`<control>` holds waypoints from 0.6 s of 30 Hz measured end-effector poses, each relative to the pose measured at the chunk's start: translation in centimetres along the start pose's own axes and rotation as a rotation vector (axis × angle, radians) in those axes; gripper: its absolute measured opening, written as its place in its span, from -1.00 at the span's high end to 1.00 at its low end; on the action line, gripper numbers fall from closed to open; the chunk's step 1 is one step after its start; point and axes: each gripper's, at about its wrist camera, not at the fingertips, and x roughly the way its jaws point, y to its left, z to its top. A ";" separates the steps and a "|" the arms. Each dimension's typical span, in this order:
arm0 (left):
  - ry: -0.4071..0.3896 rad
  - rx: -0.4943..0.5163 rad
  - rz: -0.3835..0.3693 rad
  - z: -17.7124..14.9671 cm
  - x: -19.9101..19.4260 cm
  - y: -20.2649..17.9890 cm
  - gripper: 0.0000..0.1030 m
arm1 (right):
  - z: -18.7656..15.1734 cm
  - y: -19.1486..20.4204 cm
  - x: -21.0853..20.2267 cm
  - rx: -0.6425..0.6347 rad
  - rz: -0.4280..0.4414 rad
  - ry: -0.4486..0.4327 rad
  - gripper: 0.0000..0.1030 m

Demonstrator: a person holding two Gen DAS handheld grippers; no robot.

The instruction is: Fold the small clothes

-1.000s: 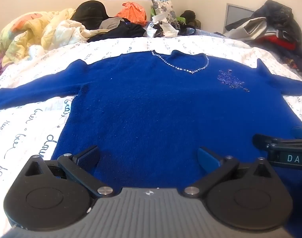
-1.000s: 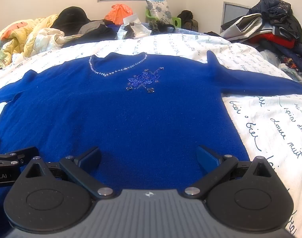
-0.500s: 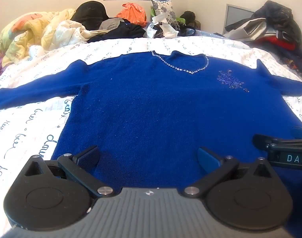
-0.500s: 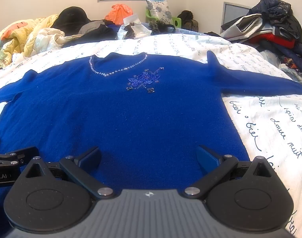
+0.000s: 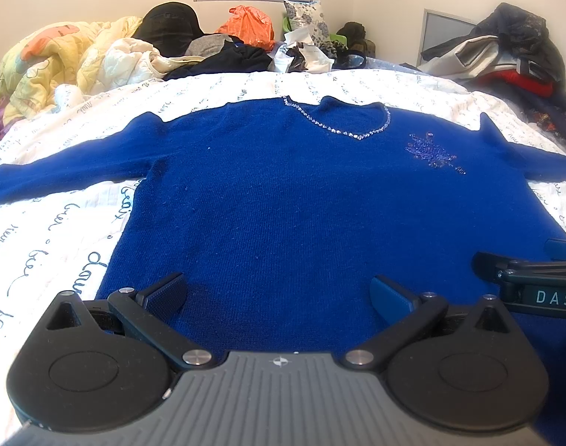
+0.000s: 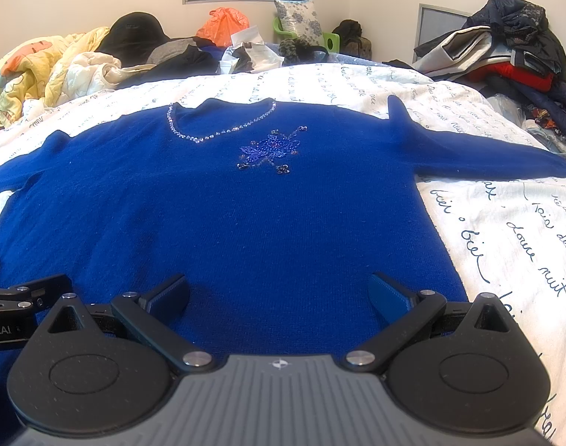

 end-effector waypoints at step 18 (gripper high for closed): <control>-0.002 -0.001 -0.001 0.0 0.0 0.1 -1.00 | -0.2 -0.1 0.3 0.000 0.000 0.000 -1.00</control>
